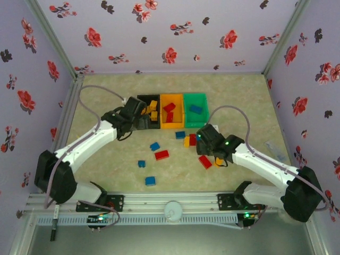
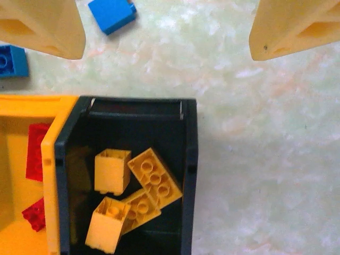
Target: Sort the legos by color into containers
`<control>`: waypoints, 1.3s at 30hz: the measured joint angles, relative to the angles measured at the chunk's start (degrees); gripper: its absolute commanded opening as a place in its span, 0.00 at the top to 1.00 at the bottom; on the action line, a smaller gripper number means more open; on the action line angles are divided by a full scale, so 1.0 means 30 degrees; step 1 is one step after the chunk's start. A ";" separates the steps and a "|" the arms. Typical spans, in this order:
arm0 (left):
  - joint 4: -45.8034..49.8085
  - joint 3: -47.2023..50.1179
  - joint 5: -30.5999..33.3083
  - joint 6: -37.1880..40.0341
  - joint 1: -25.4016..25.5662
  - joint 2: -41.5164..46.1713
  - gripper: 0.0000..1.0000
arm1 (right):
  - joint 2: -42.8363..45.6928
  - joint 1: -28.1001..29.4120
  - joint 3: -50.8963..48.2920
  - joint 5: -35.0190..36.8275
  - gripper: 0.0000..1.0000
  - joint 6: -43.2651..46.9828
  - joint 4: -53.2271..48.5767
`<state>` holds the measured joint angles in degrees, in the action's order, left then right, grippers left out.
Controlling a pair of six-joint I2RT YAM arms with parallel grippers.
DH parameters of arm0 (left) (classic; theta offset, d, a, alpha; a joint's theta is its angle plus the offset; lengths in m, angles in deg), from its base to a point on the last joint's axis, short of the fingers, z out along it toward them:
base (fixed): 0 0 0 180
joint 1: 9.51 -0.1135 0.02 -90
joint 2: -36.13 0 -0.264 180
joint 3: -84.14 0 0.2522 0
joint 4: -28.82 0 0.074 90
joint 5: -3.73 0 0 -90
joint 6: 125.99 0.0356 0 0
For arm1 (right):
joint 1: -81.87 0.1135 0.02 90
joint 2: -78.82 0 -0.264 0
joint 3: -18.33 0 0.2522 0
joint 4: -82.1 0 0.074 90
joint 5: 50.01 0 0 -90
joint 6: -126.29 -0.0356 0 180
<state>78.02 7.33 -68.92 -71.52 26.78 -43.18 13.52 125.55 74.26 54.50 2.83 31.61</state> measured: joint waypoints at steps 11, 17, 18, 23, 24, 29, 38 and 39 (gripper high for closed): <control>0.0277 0.2237 0.0000 -0.1166 0.0408 0.1741 0.19 | 0.0007 0.0474 -0.2331 -0.0867 0.37 -0.1253 0.0474; 0.0423 0.2331 0.0000 -0.1202 0.0408 0.1741 0.19 | -0.0262 0.0925 -0.2586 -0.1056 0.37 -0.1676 0.0954; 0.0423 0.2331 0.0000 -0.1202 0.0408 0.1741 0.19 | -0.0342 0.0969 -0.2594 -0.1078 0.36 -0.1734 0.1013; 0.0423 0.2331 0.0000 -0.1209 0.0408 0.1741 0.18 | -0.0809 0.1122 -0.2594 -0.1355 0.37 -0.1807 0.1377; 0.0423 0.2331 0.0000 -0.1209 0.0408 0.1741 0.18 | -0.0940 0.1158 -0.2601 -0.1406 0.37 -0.1807 0.1428; 0.0423 0.2331 0.0000 -0.1217 0.0408 0.1741 0.18 | -0.1508 0.1297 -0.2594 -0.1428 0.37 -0.1800 0.1931; 0.0430 0.2404 0.0000 -0.1217 0.0408 0.1741 0.18 | -0.2273 0.1443 -0.2586 -0.1515 0.44 -0.1872 0.2178; 0.0430 0.2433 0.0000 -0.1217 0.0408 0.1741 0.18 | -0.2288 0.1443 -0.2586 -0.1537 0.45 -0.1872 0.2178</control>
<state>79.31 14.63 -68.92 -75.17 28.01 -37.96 6.66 129.88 66.50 49.88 -2.78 38.14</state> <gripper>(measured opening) 0.815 0.572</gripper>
